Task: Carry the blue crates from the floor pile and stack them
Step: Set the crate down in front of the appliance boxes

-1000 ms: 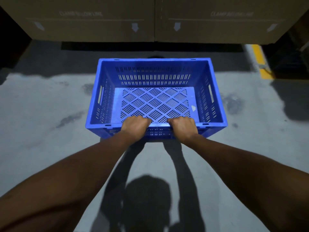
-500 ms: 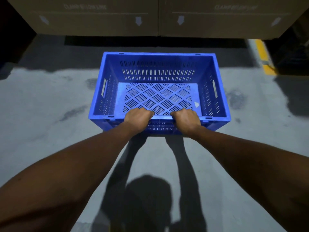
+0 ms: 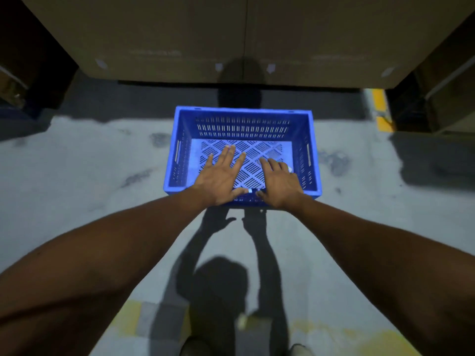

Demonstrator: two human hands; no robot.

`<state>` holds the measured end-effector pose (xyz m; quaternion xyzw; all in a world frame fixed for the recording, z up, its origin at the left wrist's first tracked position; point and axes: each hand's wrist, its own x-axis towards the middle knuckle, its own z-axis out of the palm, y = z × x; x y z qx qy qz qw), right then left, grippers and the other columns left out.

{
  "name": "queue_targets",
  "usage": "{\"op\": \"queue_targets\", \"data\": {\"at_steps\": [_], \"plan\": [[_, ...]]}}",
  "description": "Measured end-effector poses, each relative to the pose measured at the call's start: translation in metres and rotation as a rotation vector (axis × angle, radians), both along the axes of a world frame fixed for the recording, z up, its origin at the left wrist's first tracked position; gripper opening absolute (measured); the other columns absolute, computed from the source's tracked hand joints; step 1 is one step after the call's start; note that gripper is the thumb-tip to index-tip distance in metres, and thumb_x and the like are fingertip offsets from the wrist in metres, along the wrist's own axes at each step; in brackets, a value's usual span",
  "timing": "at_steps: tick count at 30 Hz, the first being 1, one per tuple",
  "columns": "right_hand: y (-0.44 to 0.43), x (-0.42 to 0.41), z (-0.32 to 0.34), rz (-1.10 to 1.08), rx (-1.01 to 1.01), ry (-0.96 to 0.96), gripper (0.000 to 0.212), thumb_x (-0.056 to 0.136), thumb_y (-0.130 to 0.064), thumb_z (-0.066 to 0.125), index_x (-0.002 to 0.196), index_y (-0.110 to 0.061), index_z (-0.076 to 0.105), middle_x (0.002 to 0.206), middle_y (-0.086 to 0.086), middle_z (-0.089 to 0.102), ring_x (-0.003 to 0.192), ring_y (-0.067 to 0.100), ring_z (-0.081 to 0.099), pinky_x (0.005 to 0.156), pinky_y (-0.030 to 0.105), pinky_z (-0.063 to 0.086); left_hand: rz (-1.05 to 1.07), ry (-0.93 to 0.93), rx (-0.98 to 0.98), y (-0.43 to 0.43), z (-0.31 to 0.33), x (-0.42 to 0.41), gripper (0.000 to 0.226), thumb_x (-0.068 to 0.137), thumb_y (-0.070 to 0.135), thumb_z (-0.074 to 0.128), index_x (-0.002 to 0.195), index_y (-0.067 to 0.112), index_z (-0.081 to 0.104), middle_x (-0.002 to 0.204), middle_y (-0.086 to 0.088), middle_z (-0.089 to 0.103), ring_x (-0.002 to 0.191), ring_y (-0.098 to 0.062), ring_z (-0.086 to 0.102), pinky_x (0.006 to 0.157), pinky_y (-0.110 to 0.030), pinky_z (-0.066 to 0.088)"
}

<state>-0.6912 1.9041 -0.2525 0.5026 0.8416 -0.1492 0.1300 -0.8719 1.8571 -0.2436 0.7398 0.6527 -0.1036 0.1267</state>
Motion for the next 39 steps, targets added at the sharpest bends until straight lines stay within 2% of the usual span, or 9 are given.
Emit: {"op": "queue_targets", "data": {"at_steps": [7,12,18,22,26,32,39], "plan": [[-0.032,-0.007,0.247,-0.071,0.062,0.195,0.090,0.086,-0.044,0.065,0.152,-0.013,0.013,0.156,0.013,0.023,0.138,0.036,0.028,0.099,0.054,0.042,0.155,-0.212,0.094,-0.033,0.244,0.018,0.084,0.094,0.056,0.046,0.155,0.015,0.006,0.162,-0.014,-0.002,0.150,-0.027,-0.004,0.120,-0.048,0.014],[-0.082,-0.007,0.418,-0.084,0.122,0.333,0.083,0.086,-0.032,0.065,0.152,-0.012,0.019,0.155,0.013,0.028,0.137,0.032,0.031,0.104,0.047,0.040,0.167,-0.311,0.199,-0.076,0.403,0.024,0.077,0.096,0.049,0.047,0.154,0.012,0.013,0.162,-0.014,0.005,0.150,-0.027,0.002,0.118,-0.047,0.020],[-0.145,0.004,0.562,-0.065,0.266,0.578,0.082,0.082,-0.022,0.066,0.152,-0.013,0.023,0.155,0.010,0.029,0.137,0.030,0.033,0.104,0.041,0.042,0.228,-0.446,0.464,-0.130,0.558,0.037,0.070,0.096,0.046,0.048,0.153,0.016,0.020,0.162,-0.008,0.013,0.150,-0.022,0.008,0.119,-0.039,0.021],[-0.163,0.033,0.613,-0.035,0.347,0.665,0.083,0.083,-0.024,0.068,0.152,-0.014,0.023,0.155,0.010,0.030,0.137,0.030,0.032,0.107,0.041,0.039,0.290,-0.501,0.556,-0.160,0.606,0.056,0.070,0.096,0.047,0.048,0.153,0.017,0.020,0.162,-0.006,0.013,0.150,-0.020,0.010,0.116,-0.040,0.024],[-0.170,0.057,0.636,-0.022,0.373,0.763,0.082,0.083,-0.025,0.068,0.151,-0.014,0.023,0.154,0.007,0.031,0.137,0.026,0.033,0.109,0.037,0.036,0.386,-0.492,0.635,-0.185,0.630,0.073,0.068,0.097,0.045,0.048,0.153,0.018,0.020,0.162,-0.005,0.014,0.150,-0.020,0.010,0.116,-0.039,0.023],[-0.183,0.090,0.644,0.083,0.306,0.910,0.078,0.084,-0.024,0.069,0.149,-0.011,0.027,0.152,0.008,0.035,0.133,0.028,0.037,0.109,0.038,0.035,0.537,-0.397,0.689,-0.219,0.645,0.107,0.066,0.097,0.046,0.046,0.152,0.019,0.021,0.162,-0.004,0.016,0.149,-0.019,0.011,0.117,-0.040,0.026],[-0.224,0.103,0.648,0.207,0.147,0.991,0.079,0.086,-0.032,0.067,0.151,-0.018,0.024,0.152,0.003,0.035,0.134,0.024,0.036,0.105,0.034,0.035,0.731,-0.275,0.707,-0.289,0.648,0.144,0.065,0.098,0.048,0.045,0.152,0.023,0.020,0.161,-0.002,0.017,0.149,-0.017,0.012,0.115,-0.041,0.029]]}}
